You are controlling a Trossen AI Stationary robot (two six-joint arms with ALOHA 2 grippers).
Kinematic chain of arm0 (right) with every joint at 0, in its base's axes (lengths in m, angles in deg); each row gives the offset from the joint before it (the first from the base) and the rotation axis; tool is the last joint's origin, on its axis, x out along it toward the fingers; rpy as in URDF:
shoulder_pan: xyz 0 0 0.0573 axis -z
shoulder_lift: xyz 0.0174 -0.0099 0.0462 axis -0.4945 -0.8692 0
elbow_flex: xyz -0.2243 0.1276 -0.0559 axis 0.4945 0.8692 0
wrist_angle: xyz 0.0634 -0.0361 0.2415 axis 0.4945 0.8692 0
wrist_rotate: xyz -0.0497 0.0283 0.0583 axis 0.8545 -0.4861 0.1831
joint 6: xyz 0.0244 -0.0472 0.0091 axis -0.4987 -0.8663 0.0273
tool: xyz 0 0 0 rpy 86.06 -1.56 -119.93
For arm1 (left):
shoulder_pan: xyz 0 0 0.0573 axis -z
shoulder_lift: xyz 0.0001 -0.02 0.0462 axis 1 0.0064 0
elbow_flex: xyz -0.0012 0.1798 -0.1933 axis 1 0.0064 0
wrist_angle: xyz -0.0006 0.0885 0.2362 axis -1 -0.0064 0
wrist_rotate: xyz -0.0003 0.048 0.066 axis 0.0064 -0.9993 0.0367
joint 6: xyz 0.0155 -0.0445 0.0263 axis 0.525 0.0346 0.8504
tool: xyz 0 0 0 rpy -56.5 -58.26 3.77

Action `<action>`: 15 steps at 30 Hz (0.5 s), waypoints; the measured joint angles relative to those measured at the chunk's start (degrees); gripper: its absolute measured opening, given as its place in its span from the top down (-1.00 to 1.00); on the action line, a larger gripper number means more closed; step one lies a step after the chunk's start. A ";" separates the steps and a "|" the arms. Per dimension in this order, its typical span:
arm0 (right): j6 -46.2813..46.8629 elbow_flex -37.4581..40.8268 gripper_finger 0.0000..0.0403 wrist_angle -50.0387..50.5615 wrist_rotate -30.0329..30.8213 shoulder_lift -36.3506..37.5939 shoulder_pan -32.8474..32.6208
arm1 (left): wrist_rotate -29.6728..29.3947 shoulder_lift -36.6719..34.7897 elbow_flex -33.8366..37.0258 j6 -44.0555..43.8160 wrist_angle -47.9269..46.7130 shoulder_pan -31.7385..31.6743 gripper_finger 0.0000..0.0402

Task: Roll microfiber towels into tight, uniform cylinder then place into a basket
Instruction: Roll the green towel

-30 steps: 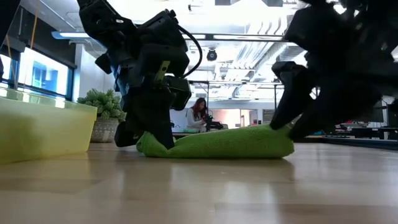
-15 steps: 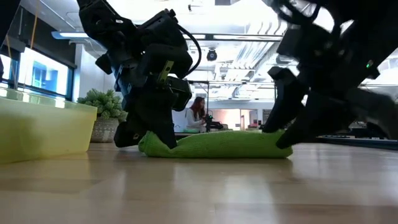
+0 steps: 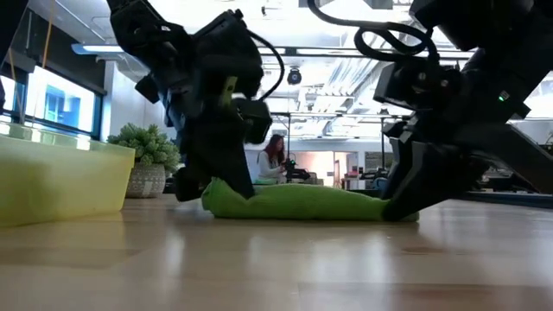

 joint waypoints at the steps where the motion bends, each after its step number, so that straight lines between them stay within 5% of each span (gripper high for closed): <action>1: 0.90 0.00 0.65 0.11 -0.34 0.00 0.02 | -0.02 -0.41 0.00 2.02 -0.23 0.01 0.88; 6: 3.09 0.00 0.95 0.31 -0.72 0.00 0.07 | -0.02 -2.60 -0.07 11.36 -0.35 0.01 0.76; 11: 7.60 0.07 0.96 0.12 -3.25 0.10 0.39 | -1.54 -5.02 -0.15 20.37 -2.37 -1.55 0.61; 15: 11.69 0.09 0.98 -0.57 -5.64 0.20 1.15 | -8.88 -7.58 -0.15 30.82 -8.71 -3.54 0.50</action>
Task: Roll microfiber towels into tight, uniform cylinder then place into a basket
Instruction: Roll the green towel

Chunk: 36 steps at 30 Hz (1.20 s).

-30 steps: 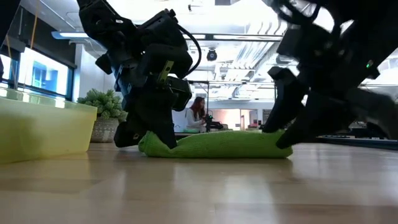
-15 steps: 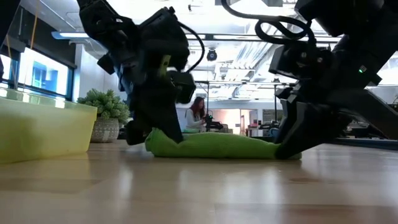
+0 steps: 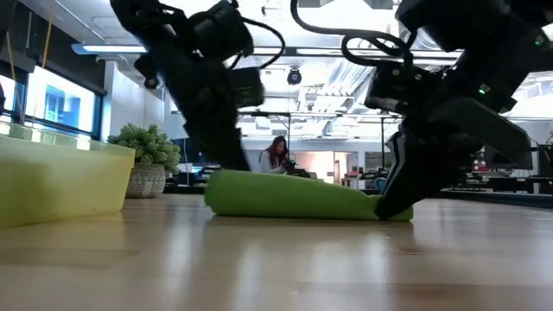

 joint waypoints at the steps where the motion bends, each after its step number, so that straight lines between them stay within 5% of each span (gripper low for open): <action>1: 0.90 0.00 0.98 -0.34 -0.93 0.00 0.30 | -1.88 -0.91 0.01 2.50 -1.98 -0.37 0.49; 10: 7.66 0.19 0.99 -1.43 -16.44 1.94 6.45 | -7.93 -7.90 0.04 20.61 -6.19 4.64 0.43; 20: 8.85 0.44 1.00 -0.77 -34.35 2.49 14.33 | -18.36 -3.13 0.08 23.00 -1.47 15.61 0.33; 27: 8.39 0.48 1.00 -1.30 -37.30 2.47 16.63 | -30.11 4.16 0.04 28.73 8.92 18.70 0.20; 36: 8.19 0.50 1.00 -1.54 -37.19 2.49 16.86 | -38.19 7.05 0.04 30.68 10.53 19.63 0.20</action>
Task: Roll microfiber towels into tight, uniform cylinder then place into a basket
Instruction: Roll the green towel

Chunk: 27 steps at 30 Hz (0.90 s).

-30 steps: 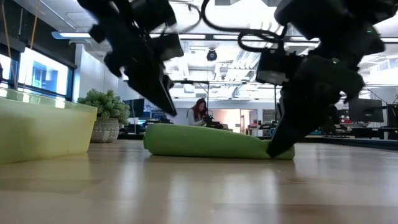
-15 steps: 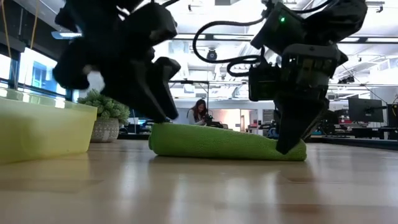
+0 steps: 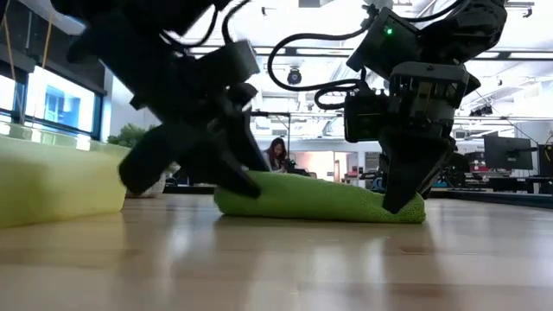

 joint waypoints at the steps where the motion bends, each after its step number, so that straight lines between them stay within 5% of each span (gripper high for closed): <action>1: 0.00 0.00 1.00 0.00 0.00 0.00 0.02 | -2.43 -0.13 -0.22 0.68 0.06 0.43 0.20; 6: 0.00 -0.04 1.00 0.05 0.04 0.02 0.04 | -7.82 -2.29 -2.99 -0.72 -2.11 2.98 0.20; 13: -0.98 -0.01 1.00 -0.80 -0.44 0.00 0.17 | 2.40 -3.16 -4.11 -7.66 -6.31 4.27 0.20; 27: -1.53 -0.04 1.00 -1.08 -0.52 0.00 0.20 | 6.16 2.19 -4.20 -10.25 -10.42 -2.70 0.20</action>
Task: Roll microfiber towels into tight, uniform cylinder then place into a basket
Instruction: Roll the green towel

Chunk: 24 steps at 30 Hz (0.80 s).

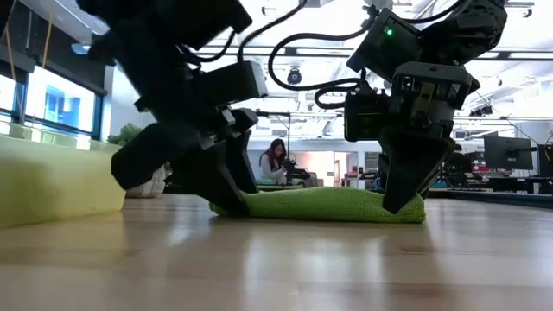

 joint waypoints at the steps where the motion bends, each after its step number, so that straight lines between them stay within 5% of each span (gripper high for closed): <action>1: -0.07 0.00 1.00 -0.11 0.01 0.00 0.00 | 1.74 0.19 -0.05 -0.22 0.02 -0.66 0.21; 14: -6.10 0.00 0.87 -0.87 0.16 1.07 -0.09 | 34.28 0.55 -0.15 -19.05 -1.51 -9.28 0.93; 19: -12.78 0.11 0.87 0.96 3.75 5.92 -1.06 | 39.27 0.86 -0.08 -23.60 -1.88 -11.34 0.91; 24: -24.42 0.02 0.86 3.40 13.62 12.56 -4.97 | 43.73 3.06 -0.23 -28.20 -0.89 -13.04 0.91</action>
